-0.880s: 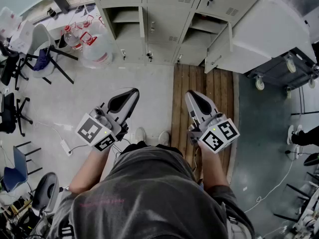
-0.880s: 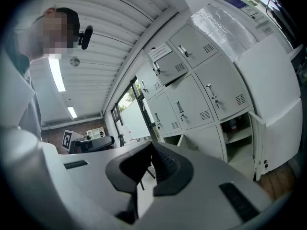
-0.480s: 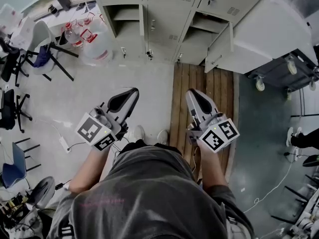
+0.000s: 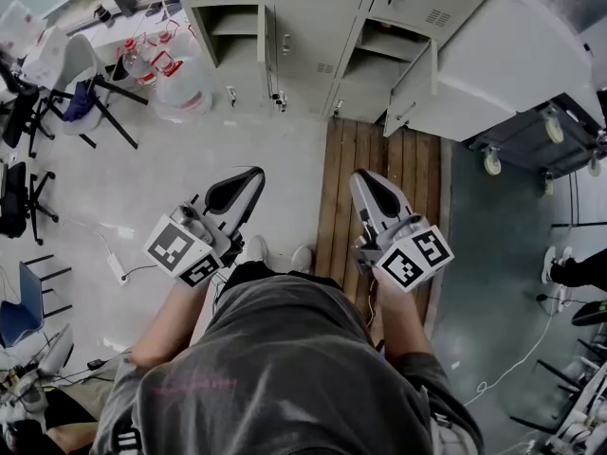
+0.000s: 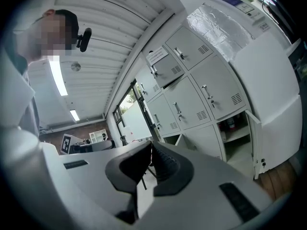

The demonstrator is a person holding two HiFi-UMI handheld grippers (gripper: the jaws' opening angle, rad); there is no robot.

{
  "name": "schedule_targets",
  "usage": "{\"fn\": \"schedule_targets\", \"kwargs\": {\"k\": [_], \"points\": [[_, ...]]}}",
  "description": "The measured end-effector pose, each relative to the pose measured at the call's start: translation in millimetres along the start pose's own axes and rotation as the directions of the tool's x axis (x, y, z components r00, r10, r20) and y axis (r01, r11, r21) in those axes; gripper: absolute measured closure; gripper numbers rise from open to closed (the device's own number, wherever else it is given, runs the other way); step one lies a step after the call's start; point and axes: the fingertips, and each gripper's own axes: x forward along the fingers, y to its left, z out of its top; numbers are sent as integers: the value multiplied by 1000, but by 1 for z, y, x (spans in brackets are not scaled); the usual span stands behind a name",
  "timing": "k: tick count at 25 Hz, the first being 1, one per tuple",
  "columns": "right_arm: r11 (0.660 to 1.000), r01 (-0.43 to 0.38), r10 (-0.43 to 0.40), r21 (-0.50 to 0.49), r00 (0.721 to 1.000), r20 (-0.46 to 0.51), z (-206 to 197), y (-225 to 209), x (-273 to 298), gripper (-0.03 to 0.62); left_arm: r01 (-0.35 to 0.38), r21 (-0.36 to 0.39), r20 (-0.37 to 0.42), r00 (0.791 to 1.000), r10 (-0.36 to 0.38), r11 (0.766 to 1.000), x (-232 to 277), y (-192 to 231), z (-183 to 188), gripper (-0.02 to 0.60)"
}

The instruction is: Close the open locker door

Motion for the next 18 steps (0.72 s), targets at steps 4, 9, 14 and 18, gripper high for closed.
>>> {"fn": "schedule_targets", "kwargs": {"k": [4, 9, 14, 18], "points": [[1000, -9, 9, -11, 1000, -10, 0, -6, -15, 571, -14, 4, 7, 1000, 14, 1000, 3, -16, -4, 568], [1000, -20, 20, -10, 1000, -10, -2, -12, -35, 571, -30, 9, 9, 1000, 30, 1000, 4, -35, -12, 568], [999, -34, 34, 0, 999, -7, -3, -16, -48, 571, -39, 13, 5, 999, 39, 999, 7, -49, -18, 568], [999, -37, 37, 9, 999, -3, -5, -24, -54, 571, -38, 20, 3, 999, 38, 999, 13, -56, -22, 568]]}}
